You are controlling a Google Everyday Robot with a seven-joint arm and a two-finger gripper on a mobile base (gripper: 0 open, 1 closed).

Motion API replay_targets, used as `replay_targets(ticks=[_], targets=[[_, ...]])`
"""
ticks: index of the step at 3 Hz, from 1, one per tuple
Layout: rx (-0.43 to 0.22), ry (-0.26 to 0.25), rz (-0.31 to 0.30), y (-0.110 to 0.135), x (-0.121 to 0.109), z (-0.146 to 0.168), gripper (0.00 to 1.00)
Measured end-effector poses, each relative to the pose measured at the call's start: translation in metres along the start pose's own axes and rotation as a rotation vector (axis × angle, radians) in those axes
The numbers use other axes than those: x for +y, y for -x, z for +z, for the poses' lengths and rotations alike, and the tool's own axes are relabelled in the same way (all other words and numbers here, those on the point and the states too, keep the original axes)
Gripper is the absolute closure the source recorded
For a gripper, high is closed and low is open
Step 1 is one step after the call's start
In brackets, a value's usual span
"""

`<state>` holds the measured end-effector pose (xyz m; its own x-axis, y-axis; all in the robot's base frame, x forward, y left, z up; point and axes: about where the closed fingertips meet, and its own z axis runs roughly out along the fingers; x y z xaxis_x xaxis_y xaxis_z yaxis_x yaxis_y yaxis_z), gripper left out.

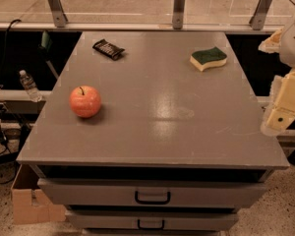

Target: Move sponge near apple

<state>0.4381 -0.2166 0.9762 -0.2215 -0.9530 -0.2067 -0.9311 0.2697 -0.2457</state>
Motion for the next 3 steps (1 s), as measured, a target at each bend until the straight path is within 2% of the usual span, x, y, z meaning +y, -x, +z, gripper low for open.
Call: replay_targets(ticks=[1, 2, 3], targets=[[0.0, 0.0, 0.0, 0.0, 0.0, 0.0, 0.0], [-0.056, -0.025, -0.008, 0.014, -0.023, 0.014, 0.0], [-0.149, -0.069, -0.013, 0.024, -0.077, 0.041, 0.0]])
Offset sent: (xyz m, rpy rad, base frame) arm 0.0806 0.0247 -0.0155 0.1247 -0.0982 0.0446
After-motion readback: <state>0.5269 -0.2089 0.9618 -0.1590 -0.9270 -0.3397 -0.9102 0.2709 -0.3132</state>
